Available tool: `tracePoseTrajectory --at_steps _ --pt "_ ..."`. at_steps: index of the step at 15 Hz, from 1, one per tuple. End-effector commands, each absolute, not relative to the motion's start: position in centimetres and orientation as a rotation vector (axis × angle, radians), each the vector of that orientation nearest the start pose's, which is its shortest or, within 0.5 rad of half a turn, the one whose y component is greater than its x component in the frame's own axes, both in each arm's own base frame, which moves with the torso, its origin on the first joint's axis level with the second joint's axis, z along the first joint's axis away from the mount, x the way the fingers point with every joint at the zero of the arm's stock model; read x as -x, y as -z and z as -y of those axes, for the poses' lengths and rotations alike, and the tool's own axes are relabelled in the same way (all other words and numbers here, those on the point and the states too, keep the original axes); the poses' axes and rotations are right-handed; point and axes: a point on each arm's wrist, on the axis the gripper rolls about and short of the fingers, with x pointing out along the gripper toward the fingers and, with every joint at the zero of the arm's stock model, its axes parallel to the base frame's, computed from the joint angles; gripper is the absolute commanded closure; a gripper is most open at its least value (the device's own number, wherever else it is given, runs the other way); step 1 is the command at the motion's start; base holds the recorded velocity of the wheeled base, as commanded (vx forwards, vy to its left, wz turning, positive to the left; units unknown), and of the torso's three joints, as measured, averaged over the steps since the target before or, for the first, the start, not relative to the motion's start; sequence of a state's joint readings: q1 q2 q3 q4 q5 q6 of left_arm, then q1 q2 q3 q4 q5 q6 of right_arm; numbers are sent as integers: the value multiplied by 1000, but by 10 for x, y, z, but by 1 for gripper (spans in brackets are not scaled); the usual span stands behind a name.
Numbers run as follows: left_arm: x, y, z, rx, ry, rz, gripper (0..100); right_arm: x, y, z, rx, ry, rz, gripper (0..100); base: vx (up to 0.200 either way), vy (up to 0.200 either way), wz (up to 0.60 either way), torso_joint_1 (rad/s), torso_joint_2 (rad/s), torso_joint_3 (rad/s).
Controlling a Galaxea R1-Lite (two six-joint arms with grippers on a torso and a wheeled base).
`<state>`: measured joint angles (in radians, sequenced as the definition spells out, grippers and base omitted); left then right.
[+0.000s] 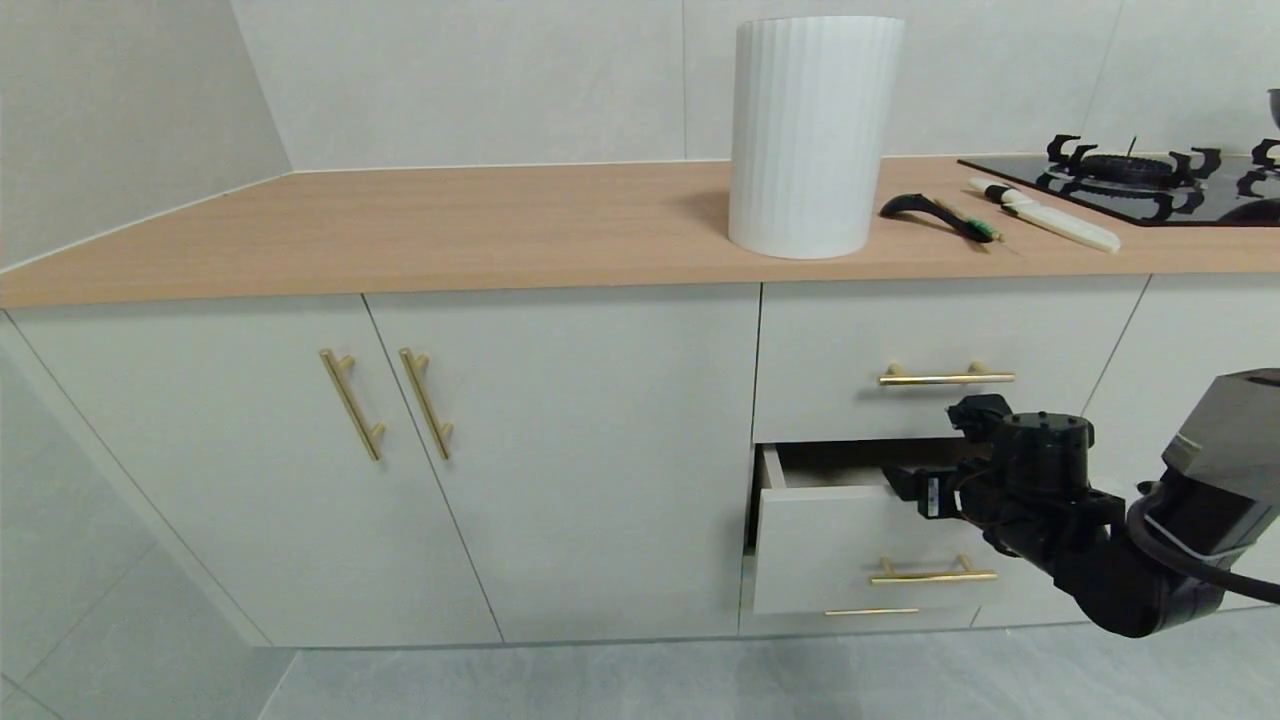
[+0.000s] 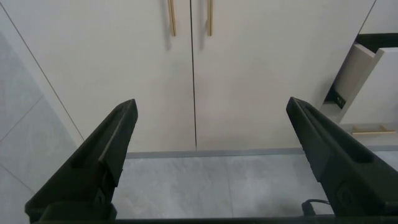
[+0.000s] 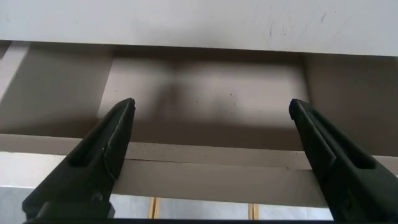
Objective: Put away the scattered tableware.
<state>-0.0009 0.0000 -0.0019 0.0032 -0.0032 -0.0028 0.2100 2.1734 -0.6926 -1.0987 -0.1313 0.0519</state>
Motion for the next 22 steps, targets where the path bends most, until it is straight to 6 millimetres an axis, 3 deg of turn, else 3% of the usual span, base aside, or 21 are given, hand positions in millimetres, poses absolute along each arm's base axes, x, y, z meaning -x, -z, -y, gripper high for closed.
tracePoseTrajectory --at_steps 1,10,14,22 --pt "23 -76 0 3 3 -2 0 -346 -43 -71 16 -66 -400 0 0 0 0 0 0 0" --pt "23 -76 0 3 3 0 0 -317 -73 -65 38 -76 -559 0 0 0 0 0 0 0" --pt "23 -76 0 3 3 -2 0 -293 -94 -65 61 -118 -741 0 0 0 0 0 0 0" --pt "23 -76 0 3 3 -2 0 -266 -94 -63 191 -175 -987 0 0 0 0 0 0 0"
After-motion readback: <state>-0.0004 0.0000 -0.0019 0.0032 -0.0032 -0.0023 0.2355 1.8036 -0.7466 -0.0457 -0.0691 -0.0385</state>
